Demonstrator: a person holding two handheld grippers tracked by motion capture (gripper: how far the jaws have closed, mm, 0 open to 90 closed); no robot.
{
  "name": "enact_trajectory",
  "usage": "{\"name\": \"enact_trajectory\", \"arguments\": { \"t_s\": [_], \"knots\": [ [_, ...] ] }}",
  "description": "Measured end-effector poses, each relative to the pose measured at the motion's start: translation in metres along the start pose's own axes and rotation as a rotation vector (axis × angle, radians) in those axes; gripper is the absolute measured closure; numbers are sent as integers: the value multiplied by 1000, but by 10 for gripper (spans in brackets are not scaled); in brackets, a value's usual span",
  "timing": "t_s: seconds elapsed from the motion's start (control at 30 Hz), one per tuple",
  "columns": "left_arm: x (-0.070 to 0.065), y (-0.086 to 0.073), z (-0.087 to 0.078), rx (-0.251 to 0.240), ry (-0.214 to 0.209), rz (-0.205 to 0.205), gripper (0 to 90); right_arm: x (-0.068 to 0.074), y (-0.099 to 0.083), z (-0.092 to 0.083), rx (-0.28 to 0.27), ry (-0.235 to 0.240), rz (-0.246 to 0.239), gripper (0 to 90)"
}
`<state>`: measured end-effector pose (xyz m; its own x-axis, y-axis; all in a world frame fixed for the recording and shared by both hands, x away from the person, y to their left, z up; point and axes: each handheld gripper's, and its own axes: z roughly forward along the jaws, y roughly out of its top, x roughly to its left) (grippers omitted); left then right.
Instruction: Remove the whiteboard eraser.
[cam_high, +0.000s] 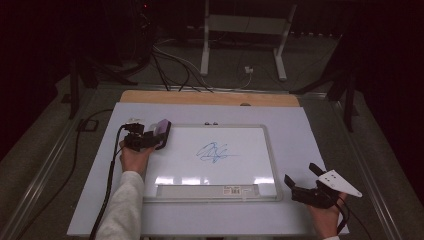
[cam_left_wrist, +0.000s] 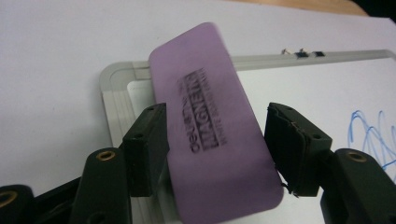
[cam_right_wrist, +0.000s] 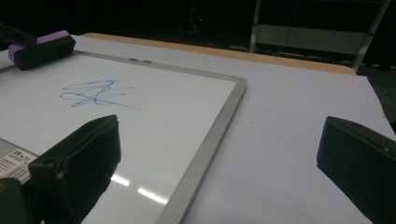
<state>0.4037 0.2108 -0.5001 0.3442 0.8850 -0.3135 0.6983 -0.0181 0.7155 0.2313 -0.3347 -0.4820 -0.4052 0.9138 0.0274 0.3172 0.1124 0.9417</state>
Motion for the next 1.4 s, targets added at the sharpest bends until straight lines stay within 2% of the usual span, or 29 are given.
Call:
{"name": "enact_trajectory", "arguments": {
  "t_s": [0.17, 0.33, 0.63, 1.1, 1.4],
  "knots": [
    [1, 0, 2, 10, 9, -11, 389, 0, 0, 0, 0, 2, -1, 1],
    [0, -3, 7, 43, 31, 4, 387, 0, 0, 0, -1, 2, -2, 1],
    [-1, -1, 2, 26, 60, 26, 416, 0, 0, 0, 0, 0, -3, 1],
    [-7, 3, -10, -14, 39, 60, 417, 0, 0, 0, -2, -1, -1, 1],
    [-16, 4, -15, -22, 19, 101, 416, 1, 0, 0, -4, 2, -3, 1]
  ]
}}
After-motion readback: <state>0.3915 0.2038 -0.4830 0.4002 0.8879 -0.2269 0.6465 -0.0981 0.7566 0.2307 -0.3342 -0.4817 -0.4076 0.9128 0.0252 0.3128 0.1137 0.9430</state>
